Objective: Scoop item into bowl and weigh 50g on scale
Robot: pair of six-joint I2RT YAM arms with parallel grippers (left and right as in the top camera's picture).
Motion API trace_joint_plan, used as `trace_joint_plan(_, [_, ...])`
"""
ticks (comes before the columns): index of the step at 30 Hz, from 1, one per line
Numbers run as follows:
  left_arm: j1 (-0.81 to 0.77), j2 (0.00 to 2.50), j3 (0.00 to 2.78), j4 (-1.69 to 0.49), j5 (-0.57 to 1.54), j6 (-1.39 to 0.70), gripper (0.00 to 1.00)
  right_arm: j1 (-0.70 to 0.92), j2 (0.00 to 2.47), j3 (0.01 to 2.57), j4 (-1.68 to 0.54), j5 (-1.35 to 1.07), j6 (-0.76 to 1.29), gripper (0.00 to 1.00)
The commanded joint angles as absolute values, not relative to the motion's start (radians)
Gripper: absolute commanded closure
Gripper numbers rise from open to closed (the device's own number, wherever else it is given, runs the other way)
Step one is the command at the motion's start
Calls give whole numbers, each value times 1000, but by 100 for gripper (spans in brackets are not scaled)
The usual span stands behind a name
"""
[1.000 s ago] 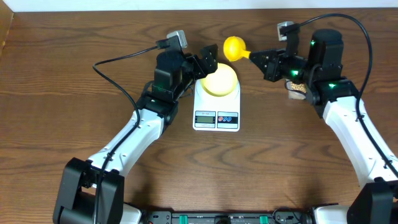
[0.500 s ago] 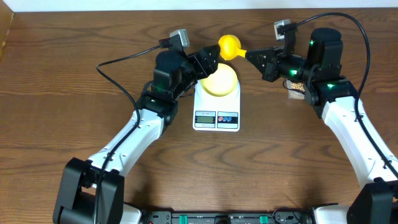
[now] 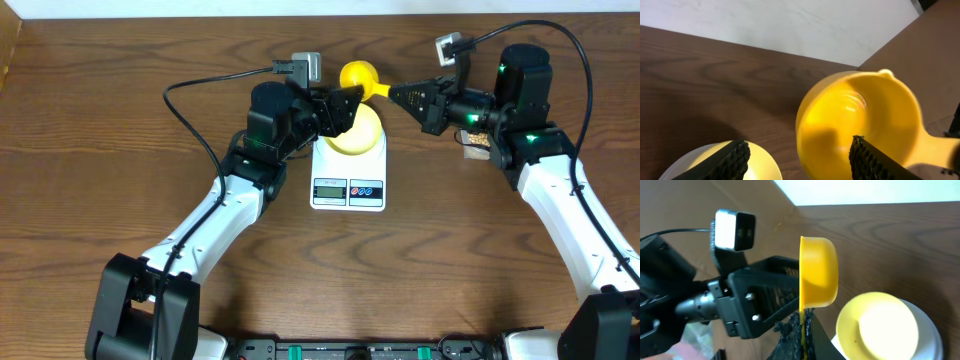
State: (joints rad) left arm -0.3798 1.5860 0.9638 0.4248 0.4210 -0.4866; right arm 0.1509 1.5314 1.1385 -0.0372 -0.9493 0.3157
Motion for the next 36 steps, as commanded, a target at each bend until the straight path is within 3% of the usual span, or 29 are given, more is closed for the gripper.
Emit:
trace_joint_plan(1, [-376, 1580, 973, 443, 438, -449, 35, 159, 1515, 1157, -34, -1006, 291, 99])
trace_joint_plan(3, [-376, 1580, 973, 452, 438, -449, 39, 159, 1515, 1157, -46, -1006, 290, 99])
trace_joint_plan(9, [-376, 1580, 973, 478, 438, -449, 69, 159, 1515, 1157, -61, -1054, 290, 99])
trace_joint_plan(16, [-376, 1580, 973, 482, 438, -458, 92, 159, 1515, 1157, -61, -1038, 290, 99])
trace_joint_plan(20, [-376, 1580, 973, 482, 438, -457, 92, 159, 1515, 1157, -61, -1028, 291, 98])
trace_joint_plan(25, [-376, 1580, 973, 482, 426, -447, 92, 159, 1515, 1157, -60, -997, 291, 68])
trace_joint_plan(26, [-376, 1580, 973, 481, 426, -435, 92, 158, 1515, 1157, -60, -996, 290, 54])
trace_joint_plan(28, [-376, 1580, 973, 479, 426, -405, 93, 157, 1515, 1157, -60, -993, 290, 48])
trace_joint_plan(36, [-352, 1580, 973, 403, 458, -307, 93, 134, 1515, 1156, -73, -993, 191, 41])
